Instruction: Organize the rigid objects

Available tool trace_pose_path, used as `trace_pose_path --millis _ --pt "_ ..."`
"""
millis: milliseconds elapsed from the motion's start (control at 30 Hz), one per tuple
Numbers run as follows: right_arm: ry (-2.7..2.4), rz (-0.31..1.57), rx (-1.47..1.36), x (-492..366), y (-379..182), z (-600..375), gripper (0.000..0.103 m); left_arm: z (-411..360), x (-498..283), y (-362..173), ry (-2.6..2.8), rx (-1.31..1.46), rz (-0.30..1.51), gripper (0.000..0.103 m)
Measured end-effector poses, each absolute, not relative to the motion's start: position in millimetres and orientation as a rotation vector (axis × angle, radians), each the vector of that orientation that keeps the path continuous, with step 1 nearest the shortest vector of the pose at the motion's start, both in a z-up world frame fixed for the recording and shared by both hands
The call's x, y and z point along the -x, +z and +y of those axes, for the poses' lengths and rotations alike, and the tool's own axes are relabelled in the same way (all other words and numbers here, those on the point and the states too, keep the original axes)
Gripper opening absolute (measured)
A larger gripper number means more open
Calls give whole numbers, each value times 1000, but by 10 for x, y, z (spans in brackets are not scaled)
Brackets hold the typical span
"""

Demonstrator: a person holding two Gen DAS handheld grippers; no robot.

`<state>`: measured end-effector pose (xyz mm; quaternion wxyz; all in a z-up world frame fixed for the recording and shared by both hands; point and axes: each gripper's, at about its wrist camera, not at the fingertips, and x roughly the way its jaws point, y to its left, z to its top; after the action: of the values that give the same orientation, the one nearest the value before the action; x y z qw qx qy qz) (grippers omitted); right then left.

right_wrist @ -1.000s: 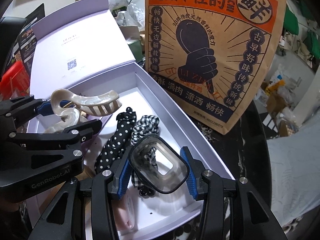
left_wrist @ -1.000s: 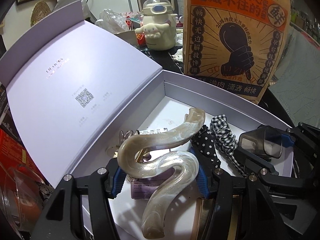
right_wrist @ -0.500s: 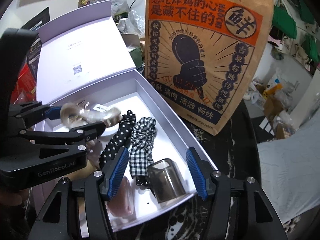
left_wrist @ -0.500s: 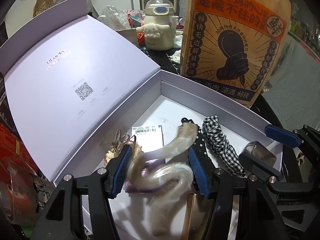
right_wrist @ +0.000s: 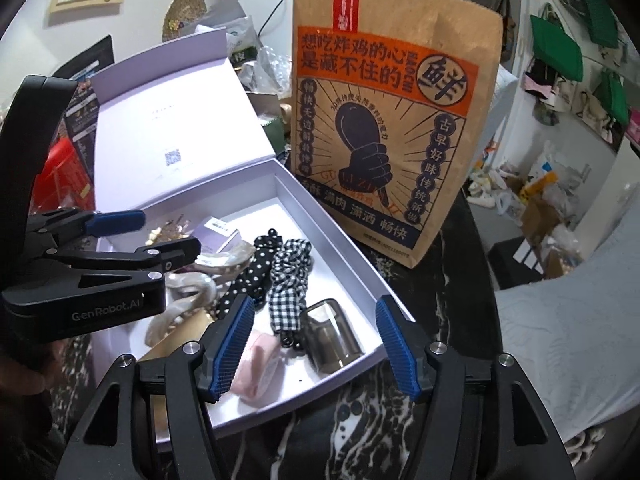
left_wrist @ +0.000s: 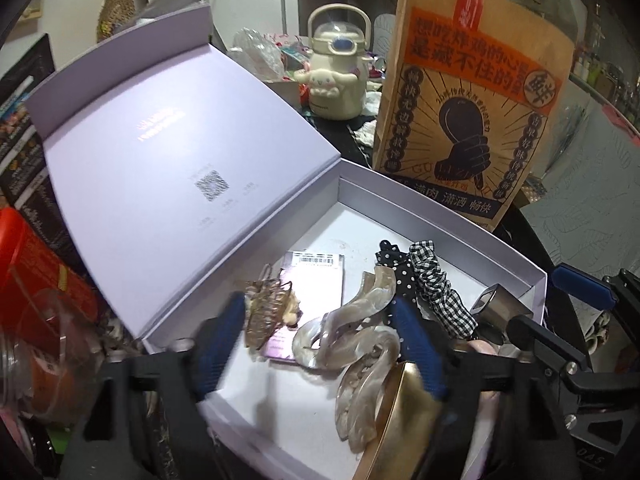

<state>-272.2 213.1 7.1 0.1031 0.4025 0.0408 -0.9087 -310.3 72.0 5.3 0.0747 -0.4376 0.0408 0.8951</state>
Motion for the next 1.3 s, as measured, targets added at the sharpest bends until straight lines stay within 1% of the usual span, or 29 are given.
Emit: trace_pose_path --millis 67,167,233,333,400,600,733,767,800,833,933,1067,1300 --pt "-2683 122 -1178 2673 97 2121 64 699 3037 117 2725 1302 139 93" --pt "-2689 133 -1179 2605 145 2118 69 667 2950 188 2740 1294 142 93" --pt "-2691 127 -1174 2547 190 2118 69 639 2886 234 2745 1291 135 93" --pt "-2702 128 -1148 2441 272 2119 72 585 2759 319 2763 1272 113 93" --pt "-2711 137 -1117 2363 334 2117 77 554 2722 341 2765 1259 104 93" --pt "-2764 187 -1035 2126 517 2066 88 506 2464 495 2801 1217 135 93" --pt "-2784 182 -1001 1972 637 2037 91 437 2303 578 2796 1202 117 93" --pt "-2791 181 -995 1939 660 2029 94 416 2258 602 2795 1197 109 93" --pt "-2804 184 -994 1901 680 2018 100 399 2220 617 2794 1196 106 93" --pt "-2817 188 -1001 1868 697 2008 103 394 2187 630 2794 1194 106 93" --pt "-2842 184 -997 1758 740 1998 103 328 2024 695 2812 1133 57 93" --pt "-2846 129 -996 1597 793 2025 103 227 1834 781 2826 1100 13 93" --pt "-2863 125 -1013 1375 849 2012 103 205 1582 829 2850 1105 72 93"
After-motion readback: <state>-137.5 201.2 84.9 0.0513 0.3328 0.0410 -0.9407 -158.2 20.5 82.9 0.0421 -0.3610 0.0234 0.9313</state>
